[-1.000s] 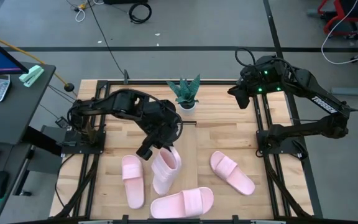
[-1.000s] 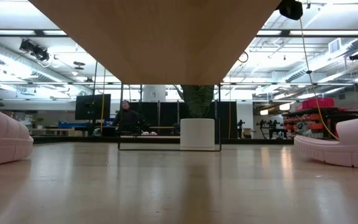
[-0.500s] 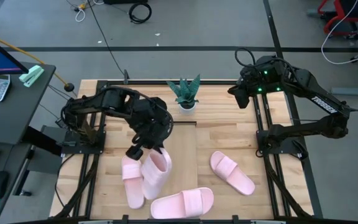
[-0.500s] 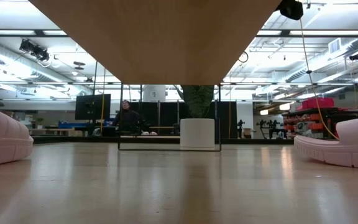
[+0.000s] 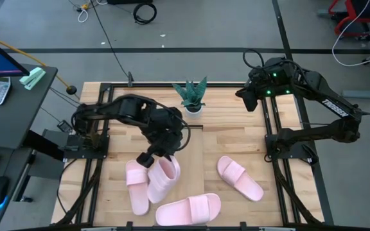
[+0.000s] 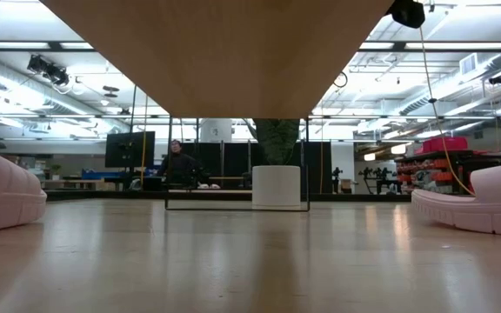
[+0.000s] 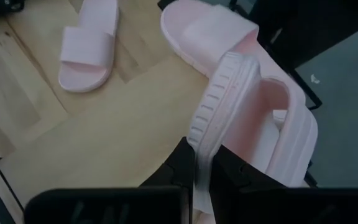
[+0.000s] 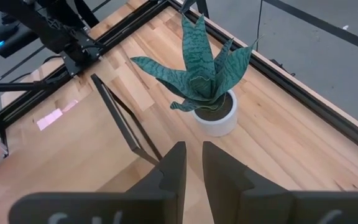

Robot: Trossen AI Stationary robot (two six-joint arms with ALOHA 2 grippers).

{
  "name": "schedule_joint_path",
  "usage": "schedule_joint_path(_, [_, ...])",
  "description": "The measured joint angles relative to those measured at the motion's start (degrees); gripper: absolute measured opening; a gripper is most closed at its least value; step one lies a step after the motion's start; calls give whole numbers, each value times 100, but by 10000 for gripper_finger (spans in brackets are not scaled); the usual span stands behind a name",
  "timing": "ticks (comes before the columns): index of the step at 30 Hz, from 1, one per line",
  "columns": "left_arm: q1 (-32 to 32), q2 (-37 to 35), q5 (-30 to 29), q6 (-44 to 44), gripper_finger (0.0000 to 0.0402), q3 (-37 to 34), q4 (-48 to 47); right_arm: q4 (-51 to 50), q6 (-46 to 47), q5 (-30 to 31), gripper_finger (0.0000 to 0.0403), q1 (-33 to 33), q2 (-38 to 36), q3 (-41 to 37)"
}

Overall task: Pick and place slides into the shelf
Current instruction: Put the top pink slide on the shelf

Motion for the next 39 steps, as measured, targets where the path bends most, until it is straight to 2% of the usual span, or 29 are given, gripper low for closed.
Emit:
schedule_joint_path(20, [-28, 687, 2, 222, 33, 4, 606, -19, -10, -2, 59, 2, 0, 0])
schedule_joint_path(31, [-31, 1273, -44, 462, 81, -2, 751, -39, -83, 0, 59, 2, 0, 0])
schedule_joint_path(39, [-40, 1405, -60, 516, 90, 2, 1406, -40, -142, -3, 59, 2, 0, 0])
